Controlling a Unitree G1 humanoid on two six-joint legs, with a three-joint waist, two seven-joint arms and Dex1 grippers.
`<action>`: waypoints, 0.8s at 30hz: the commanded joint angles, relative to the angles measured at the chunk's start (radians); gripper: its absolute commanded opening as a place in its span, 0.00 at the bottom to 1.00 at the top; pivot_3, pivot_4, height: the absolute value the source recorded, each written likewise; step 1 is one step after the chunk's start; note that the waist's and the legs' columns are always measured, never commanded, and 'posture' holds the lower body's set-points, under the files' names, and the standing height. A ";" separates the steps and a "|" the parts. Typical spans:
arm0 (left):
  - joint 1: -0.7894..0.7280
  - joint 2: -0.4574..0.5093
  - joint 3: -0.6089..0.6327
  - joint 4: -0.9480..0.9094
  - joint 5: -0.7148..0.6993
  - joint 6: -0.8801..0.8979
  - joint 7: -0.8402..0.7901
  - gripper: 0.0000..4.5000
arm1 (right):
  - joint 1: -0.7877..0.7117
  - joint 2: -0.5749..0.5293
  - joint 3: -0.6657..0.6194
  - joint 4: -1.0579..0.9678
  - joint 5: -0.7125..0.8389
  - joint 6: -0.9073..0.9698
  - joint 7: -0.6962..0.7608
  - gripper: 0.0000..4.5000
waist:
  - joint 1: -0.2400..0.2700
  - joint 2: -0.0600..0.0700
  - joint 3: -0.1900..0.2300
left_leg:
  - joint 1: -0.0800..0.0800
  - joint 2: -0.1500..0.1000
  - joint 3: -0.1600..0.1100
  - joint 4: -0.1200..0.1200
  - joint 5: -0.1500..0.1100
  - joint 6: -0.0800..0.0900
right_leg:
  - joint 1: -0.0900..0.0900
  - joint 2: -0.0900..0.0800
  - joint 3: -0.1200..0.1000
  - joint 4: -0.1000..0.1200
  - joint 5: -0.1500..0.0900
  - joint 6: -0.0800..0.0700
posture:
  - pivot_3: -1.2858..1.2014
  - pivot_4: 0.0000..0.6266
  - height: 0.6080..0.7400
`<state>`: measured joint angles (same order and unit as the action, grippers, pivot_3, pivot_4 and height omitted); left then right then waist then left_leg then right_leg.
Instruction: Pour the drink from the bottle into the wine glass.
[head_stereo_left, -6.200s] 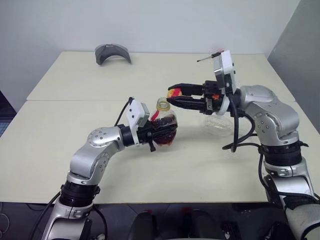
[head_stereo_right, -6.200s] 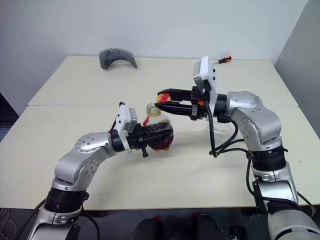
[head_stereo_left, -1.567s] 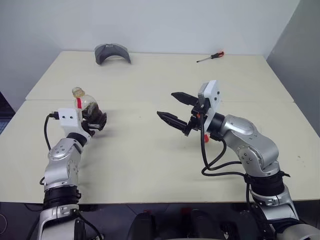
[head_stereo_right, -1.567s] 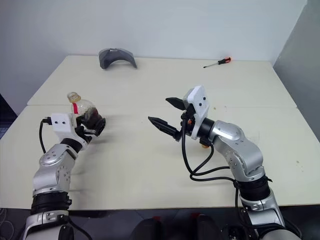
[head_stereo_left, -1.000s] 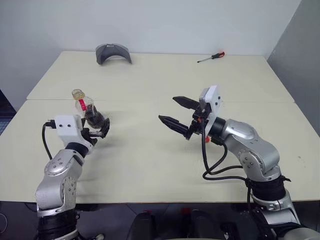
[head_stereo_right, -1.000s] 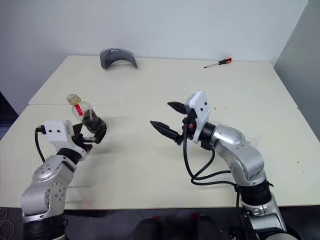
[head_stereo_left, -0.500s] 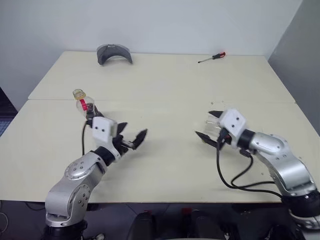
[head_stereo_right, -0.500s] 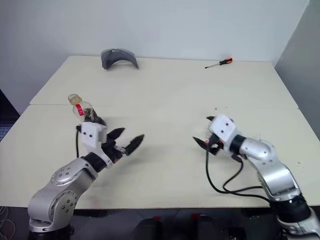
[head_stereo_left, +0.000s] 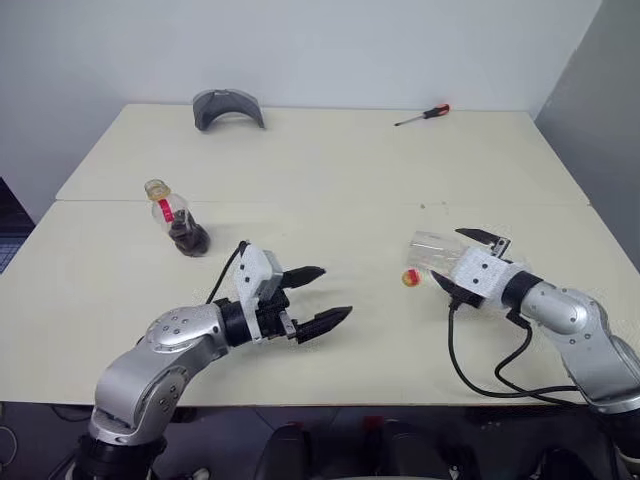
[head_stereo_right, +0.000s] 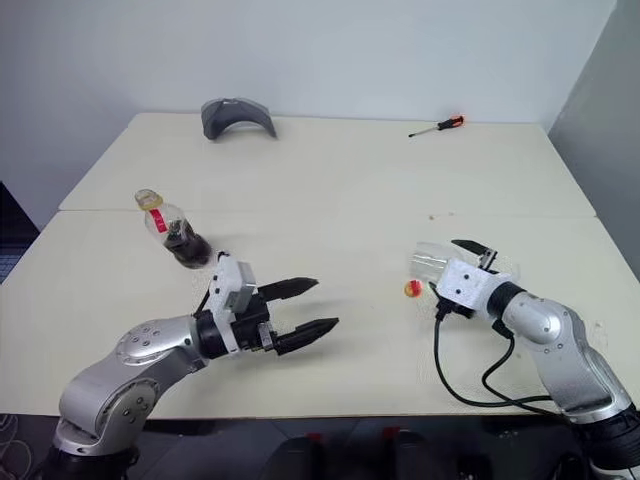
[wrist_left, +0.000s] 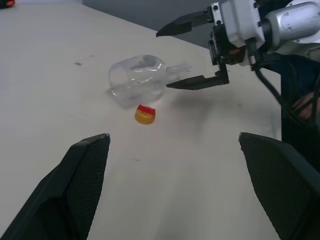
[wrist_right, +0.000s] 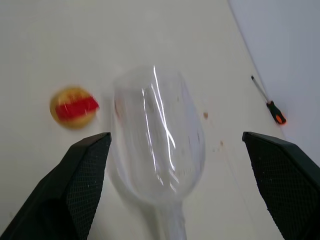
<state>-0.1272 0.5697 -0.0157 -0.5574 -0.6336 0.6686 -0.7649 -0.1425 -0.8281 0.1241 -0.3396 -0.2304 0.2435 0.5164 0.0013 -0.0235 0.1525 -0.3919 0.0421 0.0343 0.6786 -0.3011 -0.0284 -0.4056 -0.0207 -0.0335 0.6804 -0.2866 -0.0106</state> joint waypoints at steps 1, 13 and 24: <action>-0.048 -0.002 -0.009 0.035 0.009 -0.041 -0.028 0.99 | 0.020 -0.035 -0.054 0.010 -0.059 -0.025 -0.015 1.00 | 0.000 0.000 0.000 | 0.000 0.000 0.000 0.000 0.000 0.000 | 0.000 0.000 0.000 0.000 0.000 0.000 | 0.52 0.24 1.00; -0.079 -0.020 -0.024 0.098 0.037 -0.085 -0.026 0.99 | -0.012 -0.028 -0.049 0.108 -0.157 -0.039 -0.028 1.00 | -0.002 0.000 0.000 | 0.001 0.001 0.000 0.000 0.000 0.000 | 0.000 0.000 0.001 0.000 0.000 0.000 | 0.52 0.24 1.00; -0.071 -0.030 -0.025 0.082 0.034 -0.085 -0.014 0.99 | -0.130 0.034 0.035 0.223 -0.256 -0.075 -0.037 1.00 | -0.002 0.000 0.000 | 0.000 0.001 0.001 0.000 0.000 0.000 | 0.000 0.000 0.001 0.000 0.000 0.000 | 0.52 0.24 1.00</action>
<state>-0.1973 0.5440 -0.0443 -0.4352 -0.5904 0.5995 -0.7766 -0.2505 -0.7919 0.1652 -0.1200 -0.4646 0.1846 0.4959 -0.0010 -0.0232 0.1527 -0.3915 0.0429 0.0350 0.6791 -0.3010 -0.0285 -0.4055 -0.0205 -0.0328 0.6806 -0.2866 -0.0106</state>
